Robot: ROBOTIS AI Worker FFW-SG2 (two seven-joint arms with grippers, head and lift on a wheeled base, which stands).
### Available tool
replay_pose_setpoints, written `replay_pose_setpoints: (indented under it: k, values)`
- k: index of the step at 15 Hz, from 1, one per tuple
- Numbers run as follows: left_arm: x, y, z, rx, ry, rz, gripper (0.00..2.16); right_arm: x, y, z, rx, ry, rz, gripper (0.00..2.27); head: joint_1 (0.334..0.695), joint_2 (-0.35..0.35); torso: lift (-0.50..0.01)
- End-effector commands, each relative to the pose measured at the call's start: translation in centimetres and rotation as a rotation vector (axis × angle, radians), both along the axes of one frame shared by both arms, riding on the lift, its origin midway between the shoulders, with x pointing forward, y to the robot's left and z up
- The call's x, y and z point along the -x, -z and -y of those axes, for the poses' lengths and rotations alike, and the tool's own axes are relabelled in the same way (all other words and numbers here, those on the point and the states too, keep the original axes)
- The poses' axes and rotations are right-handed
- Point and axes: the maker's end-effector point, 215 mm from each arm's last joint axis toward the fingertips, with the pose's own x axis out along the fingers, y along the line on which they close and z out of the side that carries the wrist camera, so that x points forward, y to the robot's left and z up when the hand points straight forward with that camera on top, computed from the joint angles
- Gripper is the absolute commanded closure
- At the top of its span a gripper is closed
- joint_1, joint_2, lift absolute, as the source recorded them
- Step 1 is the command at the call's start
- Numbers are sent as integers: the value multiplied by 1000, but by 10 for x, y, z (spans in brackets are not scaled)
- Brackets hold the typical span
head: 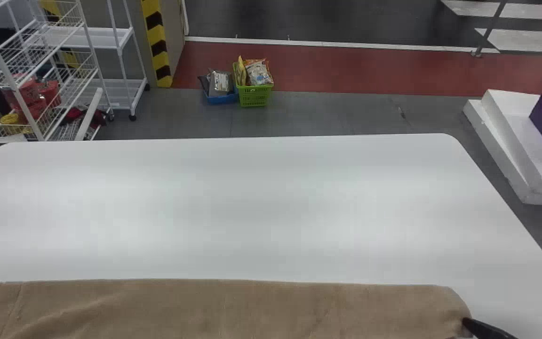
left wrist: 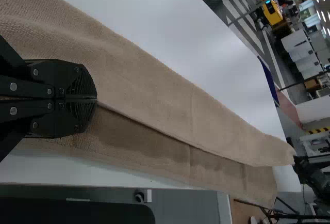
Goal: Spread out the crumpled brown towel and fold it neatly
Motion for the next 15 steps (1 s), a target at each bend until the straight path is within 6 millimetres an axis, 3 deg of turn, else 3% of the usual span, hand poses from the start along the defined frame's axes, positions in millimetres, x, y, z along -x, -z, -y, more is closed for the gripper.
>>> replay_pose_setpoints:
  k: [1, 15]
  values:
    - [7, -9, -1, -6, 5, 14, 1693, 8, -7, 8, -21, 18, 13, 1025, 695, -74, -128]
    - [16, -9, -1, -13, 19, 16, 1693, 45, 8, 19, 22, 30, -61, 1025, 695, -124, -128]
